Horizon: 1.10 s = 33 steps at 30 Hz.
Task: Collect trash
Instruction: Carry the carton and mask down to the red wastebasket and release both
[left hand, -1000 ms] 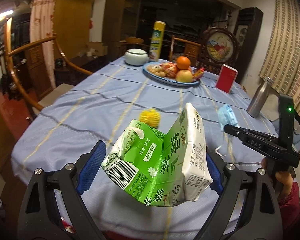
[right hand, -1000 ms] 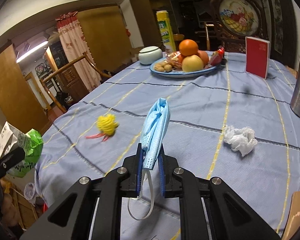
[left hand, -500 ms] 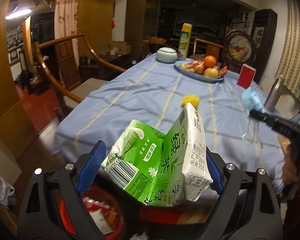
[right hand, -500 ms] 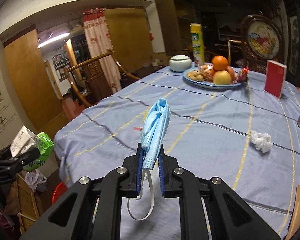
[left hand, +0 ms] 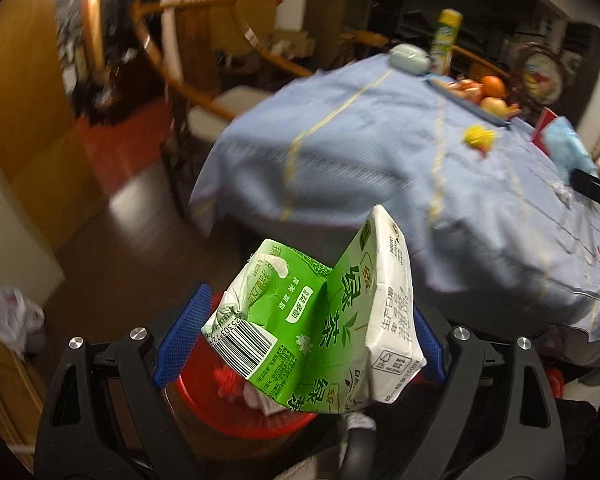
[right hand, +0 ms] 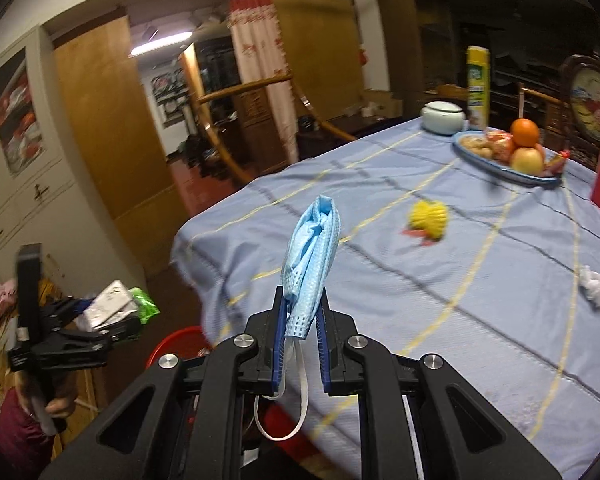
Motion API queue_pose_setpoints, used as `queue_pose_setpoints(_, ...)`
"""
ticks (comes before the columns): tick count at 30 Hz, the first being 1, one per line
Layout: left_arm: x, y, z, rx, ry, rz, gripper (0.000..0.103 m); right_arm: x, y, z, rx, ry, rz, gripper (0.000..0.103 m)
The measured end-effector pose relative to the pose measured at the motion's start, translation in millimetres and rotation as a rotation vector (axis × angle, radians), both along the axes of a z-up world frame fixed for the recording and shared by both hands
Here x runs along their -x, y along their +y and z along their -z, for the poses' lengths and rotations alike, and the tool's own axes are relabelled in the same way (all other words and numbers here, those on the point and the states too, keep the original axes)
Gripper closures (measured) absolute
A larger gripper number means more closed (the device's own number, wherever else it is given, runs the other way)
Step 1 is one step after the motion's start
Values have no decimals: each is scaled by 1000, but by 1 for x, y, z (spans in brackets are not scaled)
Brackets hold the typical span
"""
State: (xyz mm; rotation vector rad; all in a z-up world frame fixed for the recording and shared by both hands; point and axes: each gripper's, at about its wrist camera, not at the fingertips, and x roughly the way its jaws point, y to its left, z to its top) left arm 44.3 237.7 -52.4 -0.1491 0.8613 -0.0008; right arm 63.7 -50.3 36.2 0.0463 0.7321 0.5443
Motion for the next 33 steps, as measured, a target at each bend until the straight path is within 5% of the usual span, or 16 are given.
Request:
queue_pose_setpoints(6,-4,41,41,76,116,-73,11,10,44,2,35,32,-89,89)
queue_pose_setpoints(13,8,62,44,52,102,-111,7,20,90,9,70,79,-185,89)
queue_pose_setpoints(18,4,55,66,-11,185,-74,7,22,117,19,95,106,-237,89)
queue_pose_setpoints(22,12,66,58,-92,145,-136,7,22,138,28,110,142,-285,89)
queue_pose_setpoints(28,29,113,39,-86,90,-295,7,23,181,51,125,225,-390,88)
queue_pose_setpoints(32,40,131,31,-108,74,-355,7,25,213,72,152,253,-440,79)
queue_pose_setpoints(33,42,133,31,-108,72,-359,7,24,220,79,166,254,-440,64)
